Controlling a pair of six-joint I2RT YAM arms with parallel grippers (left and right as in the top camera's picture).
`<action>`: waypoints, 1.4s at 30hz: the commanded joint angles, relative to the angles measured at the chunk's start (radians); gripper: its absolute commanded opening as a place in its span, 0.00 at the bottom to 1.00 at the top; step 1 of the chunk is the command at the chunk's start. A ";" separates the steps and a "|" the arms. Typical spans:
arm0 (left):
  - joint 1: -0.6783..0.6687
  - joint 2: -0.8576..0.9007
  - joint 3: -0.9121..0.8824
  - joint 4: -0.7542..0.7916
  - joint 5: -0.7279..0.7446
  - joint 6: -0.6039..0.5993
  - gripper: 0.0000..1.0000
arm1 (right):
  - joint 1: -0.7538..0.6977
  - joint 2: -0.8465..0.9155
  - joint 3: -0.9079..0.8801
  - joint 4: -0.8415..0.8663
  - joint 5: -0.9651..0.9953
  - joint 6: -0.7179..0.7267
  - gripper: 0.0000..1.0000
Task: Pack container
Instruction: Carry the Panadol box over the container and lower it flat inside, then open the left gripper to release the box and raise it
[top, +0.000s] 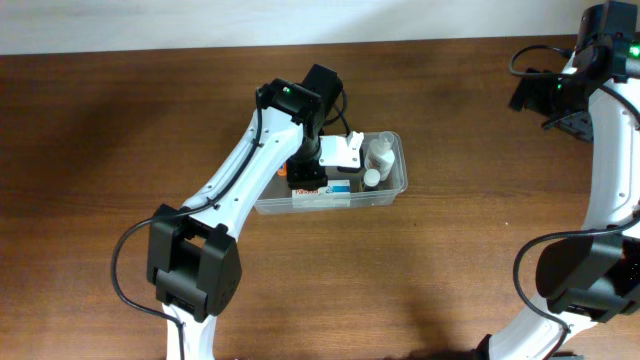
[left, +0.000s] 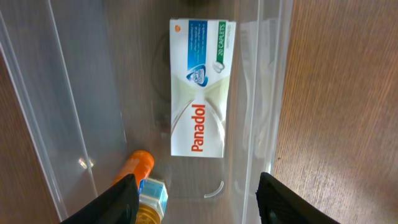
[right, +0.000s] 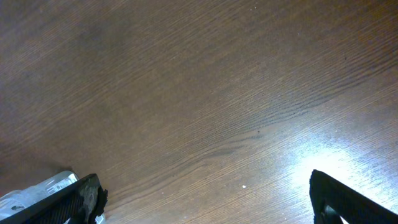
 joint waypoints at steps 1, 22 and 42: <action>0.003 0.012 -0.005 0.002 -0.024 0.014 0.62 | -0.005 -0.028 0.018 0.000 0.009 0.007 0.98; -0.064 0.012 0.448 -0.177 -0.029 -0.560 0.99 | -0.005 -0.028 0.018 0.000 0.009 0.007 0.98; 0.019 -0.206 0.671 -0.373 -0.035 -0.820 0.99 | -0.005 -0.028 0.018 0.000 0.009 0.007 0.98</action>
